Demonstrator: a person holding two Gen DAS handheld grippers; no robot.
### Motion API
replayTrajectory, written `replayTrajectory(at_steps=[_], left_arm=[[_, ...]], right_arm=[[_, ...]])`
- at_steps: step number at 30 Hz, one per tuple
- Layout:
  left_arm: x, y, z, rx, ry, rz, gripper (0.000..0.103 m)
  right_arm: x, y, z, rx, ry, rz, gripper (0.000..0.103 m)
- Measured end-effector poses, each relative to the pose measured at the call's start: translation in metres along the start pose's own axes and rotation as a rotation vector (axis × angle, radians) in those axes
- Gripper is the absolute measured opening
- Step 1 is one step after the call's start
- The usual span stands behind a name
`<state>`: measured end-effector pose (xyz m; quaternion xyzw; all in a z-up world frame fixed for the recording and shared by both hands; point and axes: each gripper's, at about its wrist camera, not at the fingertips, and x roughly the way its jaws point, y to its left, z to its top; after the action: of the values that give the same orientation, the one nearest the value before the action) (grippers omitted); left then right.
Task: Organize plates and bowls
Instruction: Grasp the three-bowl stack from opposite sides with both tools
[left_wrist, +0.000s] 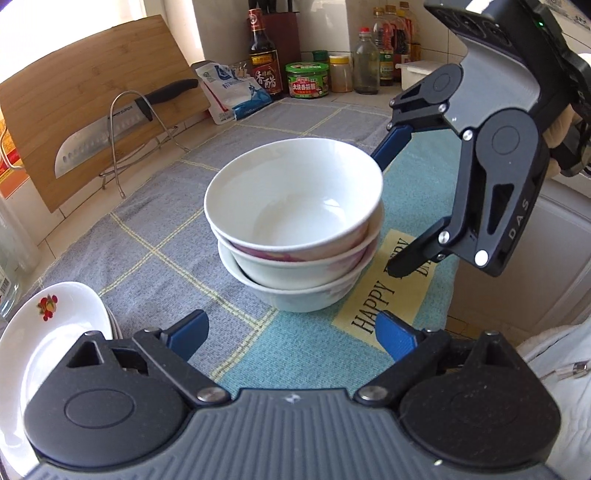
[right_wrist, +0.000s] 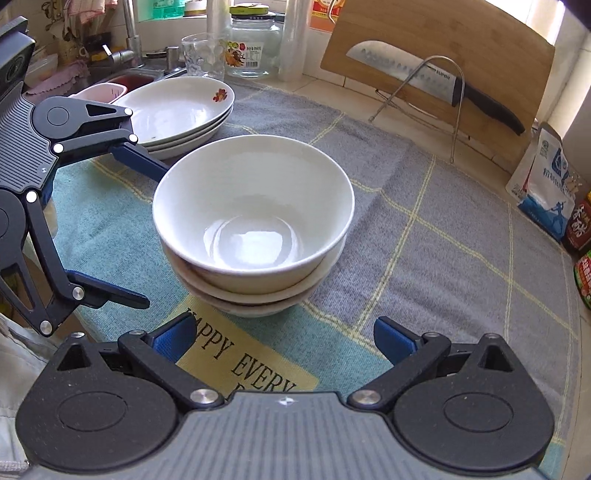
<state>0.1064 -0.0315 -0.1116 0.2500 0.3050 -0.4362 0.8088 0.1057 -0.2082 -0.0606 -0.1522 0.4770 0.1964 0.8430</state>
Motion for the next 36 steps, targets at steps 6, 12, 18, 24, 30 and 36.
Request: replayTrajectory(at_steps=[6, 12, 18, 24, 30, 36], left_arm=[[0.013, 0.010, 0.005, 0.003, 0.007, -0.023, 0.096], [0.026, 0.015, 0.010, 0.003, 0.025, -0.024, 0.096], [0.034, 0.017, 0.014, 0.019, 0.044, -0.047, 0.096], [0.042, 0.026, 0.016, 0.042, 0.058, -0.104, 0.095], [0.040, 0.031, 0.019, 0.075, 0.056, -0.159, 0.093], [0.040, 0.030, 0.028, 0.130, 0.052, -0.211, 0.091]], right_arm=[[0.011, 0.001, 0.000, 0.010, 0.026, -0.002, 0.103], [0.026, -0.004, 0.005, -0.039, 0.022, 0.018, 0.103], [0.035, -0.010, 0.010, -0.100, 0.002, 0.094, 0.103], [0.039, -0.016, 0.015, -0.160, -0.013, 0.166, 0.103], [0.037, -0.019, 0.018, -0.208, -0.003, 0.217, 0.102], [0.033, -0.018, 0.020, -0.264, 0.013, 0.217, 0.098]])
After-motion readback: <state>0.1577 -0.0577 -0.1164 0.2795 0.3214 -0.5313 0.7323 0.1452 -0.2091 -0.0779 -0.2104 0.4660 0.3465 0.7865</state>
